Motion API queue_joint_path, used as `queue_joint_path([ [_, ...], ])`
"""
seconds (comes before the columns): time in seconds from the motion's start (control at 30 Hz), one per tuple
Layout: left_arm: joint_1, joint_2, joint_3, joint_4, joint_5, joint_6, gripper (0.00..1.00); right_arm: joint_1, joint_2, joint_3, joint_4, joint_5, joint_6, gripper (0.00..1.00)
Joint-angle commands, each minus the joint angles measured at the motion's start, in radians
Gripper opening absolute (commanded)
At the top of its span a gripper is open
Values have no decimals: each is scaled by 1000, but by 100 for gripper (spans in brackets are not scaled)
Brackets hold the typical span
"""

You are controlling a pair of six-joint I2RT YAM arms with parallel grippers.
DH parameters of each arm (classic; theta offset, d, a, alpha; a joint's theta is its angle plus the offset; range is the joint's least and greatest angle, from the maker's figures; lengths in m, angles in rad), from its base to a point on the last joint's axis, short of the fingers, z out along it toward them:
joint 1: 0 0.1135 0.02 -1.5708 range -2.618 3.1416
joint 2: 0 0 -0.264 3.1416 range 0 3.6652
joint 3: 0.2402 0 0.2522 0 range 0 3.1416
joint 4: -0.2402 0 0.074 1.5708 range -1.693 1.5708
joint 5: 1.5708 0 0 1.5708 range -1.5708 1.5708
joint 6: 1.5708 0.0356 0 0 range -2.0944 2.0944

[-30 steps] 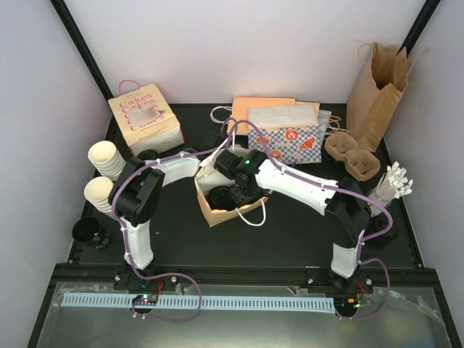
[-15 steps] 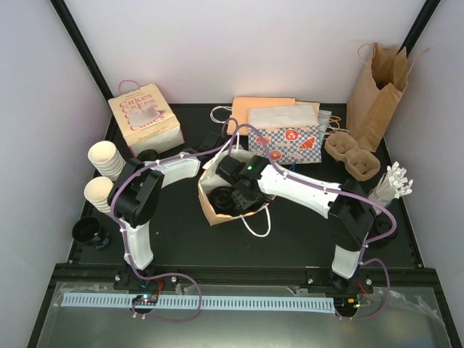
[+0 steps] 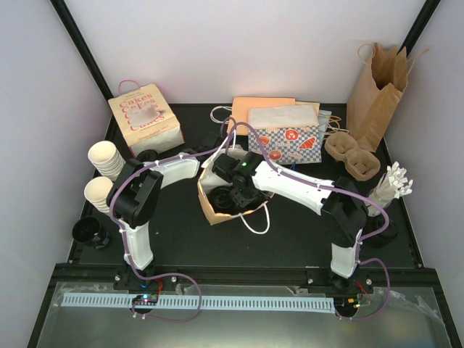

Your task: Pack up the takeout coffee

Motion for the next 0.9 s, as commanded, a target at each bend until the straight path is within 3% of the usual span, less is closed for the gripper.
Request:
queue_joint_path([
  [0.0, -35, -38, -15, -72, 66, 24, 48, -47, 117, 24, 20, 107, 7, 68],
  [0.53, -34, -50, -18, -69, 67, 20, 47, -44, 60, -46, 39, 95, 23, 67],
  [0.87, -31, -59, 21, -116, 39, 33, 48, -44, 46, 62, -14, 132, 19, 69],
])
